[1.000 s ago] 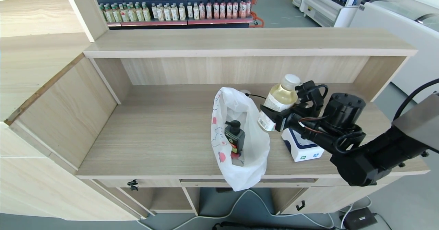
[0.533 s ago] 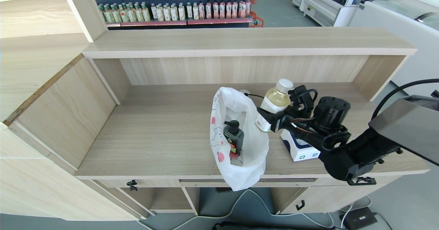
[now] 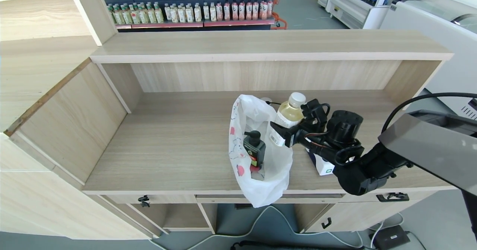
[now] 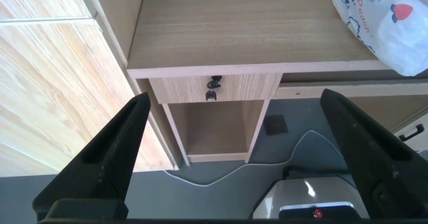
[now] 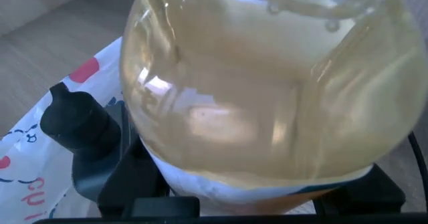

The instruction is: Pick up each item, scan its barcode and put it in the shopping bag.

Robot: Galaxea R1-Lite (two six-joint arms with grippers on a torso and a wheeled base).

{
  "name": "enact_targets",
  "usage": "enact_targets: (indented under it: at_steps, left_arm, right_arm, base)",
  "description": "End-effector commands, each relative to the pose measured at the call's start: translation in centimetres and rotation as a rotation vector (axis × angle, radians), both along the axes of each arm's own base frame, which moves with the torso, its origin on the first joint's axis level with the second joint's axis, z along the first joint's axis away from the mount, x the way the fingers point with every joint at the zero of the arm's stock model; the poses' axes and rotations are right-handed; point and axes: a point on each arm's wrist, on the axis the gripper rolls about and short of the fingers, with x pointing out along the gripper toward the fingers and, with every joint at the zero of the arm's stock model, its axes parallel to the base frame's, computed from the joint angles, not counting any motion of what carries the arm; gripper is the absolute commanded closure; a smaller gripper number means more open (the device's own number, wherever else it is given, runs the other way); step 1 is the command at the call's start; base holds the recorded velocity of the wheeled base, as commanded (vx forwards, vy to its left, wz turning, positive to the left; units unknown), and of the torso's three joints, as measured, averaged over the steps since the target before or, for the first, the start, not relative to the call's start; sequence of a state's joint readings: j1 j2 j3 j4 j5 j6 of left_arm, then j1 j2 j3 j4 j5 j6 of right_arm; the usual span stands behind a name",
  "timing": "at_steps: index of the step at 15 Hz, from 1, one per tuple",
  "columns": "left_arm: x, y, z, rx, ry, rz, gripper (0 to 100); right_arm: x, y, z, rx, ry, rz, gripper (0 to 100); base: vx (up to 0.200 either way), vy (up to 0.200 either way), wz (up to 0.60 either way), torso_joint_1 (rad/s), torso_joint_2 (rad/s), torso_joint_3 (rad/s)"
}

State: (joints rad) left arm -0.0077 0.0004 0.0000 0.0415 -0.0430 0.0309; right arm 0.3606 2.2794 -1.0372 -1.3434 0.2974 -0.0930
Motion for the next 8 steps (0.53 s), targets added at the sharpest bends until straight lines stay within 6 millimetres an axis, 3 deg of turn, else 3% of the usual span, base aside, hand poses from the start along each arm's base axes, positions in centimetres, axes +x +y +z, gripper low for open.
enact_targets:
  at_steps: [1,8]
  left_arm:
    - [0.0,0.0,0.0,0.0,0.0,0.0,0]
    - [0.0,0.0,0.0,0.0,0.0,0.0,0]
  right_arm:
    - [0.9,0.3,-1.1,-0.005,0.006,0.001,100]
    - [2.2,0.9,-2.2,-0.004,-0.002,0.021,100]
  base:
    - [0.0,0.0,0.0,0.0,0.0,0.0]
    - [0.0,0.0,0.0,0.0,0.0,0.0]
